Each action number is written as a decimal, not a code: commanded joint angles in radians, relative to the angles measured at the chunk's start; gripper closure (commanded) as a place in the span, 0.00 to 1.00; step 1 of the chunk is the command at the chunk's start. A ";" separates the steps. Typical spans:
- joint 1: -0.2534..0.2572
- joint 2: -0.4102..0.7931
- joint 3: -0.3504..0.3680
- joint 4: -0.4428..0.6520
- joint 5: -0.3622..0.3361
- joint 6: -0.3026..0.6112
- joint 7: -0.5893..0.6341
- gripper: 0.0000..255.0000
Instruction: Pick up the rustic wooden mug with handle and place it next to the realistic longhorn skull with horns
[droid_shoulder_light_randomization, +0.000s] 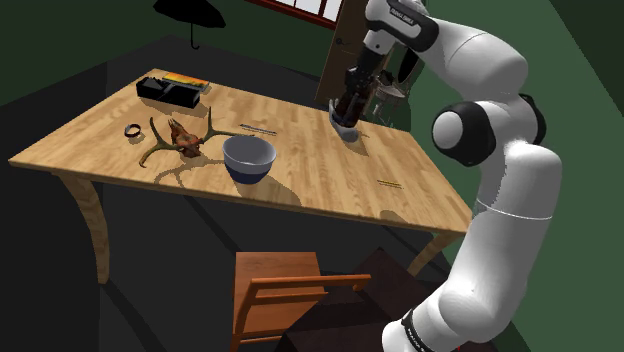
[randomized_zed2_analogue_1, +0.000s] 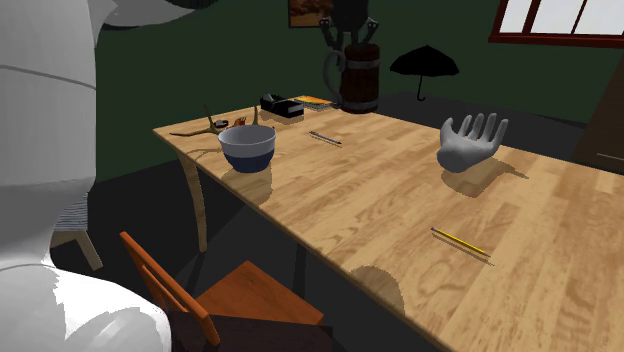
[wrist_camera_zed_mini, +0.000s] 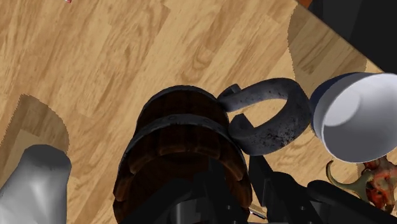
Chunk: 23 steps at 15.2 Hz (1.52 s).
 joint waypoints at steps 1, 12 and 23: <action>0.031 -0.002 0.009 -0.005 -0.008 0.009 0.039 1.00; 0.130 0.190 0.067 0.290 0.004 -0.076 0.244 1.00; 0.187 0.084 0.057 -0.038 -0.022 0.144 0.225 1.00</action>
